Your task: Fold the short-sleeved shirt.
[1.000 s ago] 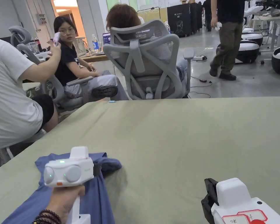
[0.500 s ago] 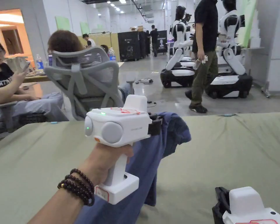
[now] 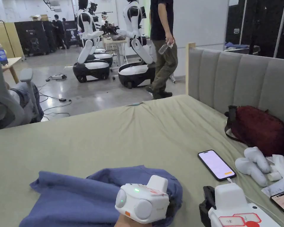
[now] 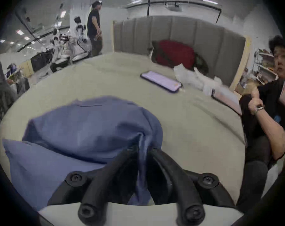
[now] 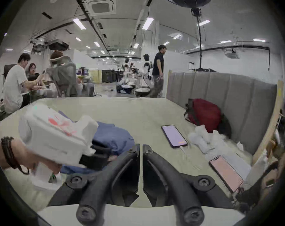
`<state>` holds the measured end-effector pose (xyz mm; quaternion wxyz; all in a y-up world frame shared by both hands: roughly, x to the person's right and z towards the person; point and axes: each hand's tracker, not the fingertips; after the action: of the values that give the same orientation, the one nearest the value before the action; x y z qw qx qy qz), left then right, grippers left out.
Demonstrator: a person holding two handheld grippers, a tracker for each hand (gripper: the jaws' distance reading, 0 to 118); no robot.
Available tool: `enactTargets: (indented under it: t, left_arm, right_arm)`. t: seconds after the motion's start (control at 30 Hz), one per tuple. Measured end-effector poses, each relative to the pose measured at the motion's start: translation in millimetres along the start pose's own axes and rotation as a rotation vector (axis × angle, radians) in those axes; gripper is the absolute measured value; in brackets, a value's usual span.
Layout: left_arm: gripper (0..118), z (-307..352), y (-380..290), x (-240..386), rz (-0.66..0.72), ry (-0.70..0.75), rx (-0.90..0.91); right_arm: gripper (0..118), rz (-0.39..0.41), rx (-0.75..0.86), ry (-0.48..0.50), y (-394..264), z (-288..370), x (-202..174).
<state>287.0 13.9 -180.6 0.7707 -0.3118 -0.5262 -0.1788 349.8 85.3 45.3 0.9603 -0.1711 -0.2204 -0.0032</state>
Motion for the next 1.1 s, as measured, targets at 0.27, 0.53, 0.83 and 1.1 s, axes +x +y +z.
enactTargets:
  t: [0.27, 0.53, 0.83, 1.1]
  left_arm:
    - [114, 74.5, 13.3, -21.6, 0.096, 0.061, 0.199]
    - [0, 204.7, -47.9, -86.1, 0.248, 0.387, 0.313]
    - [17, 252.8, -51.6, -201.2, 0.426, 0.567, 0.293]
    - [100, 147.6, -22.2, -311.2, 0.466, 0.636, 0.062]
  right_arm:
    - [5, 0.0, 0.02, 0.069, 6.8, 4.7, -20.5]
    - [8, 0.034, 0.05, 0.17, 16.1, 8.6, -58.7]
    - [9, 0.047, 0.04, 0.224, 16.9, -9.6, -87.0]
    - [9, 0.056, -0.018, 0.203, 1.7, -42.1, -84.1]
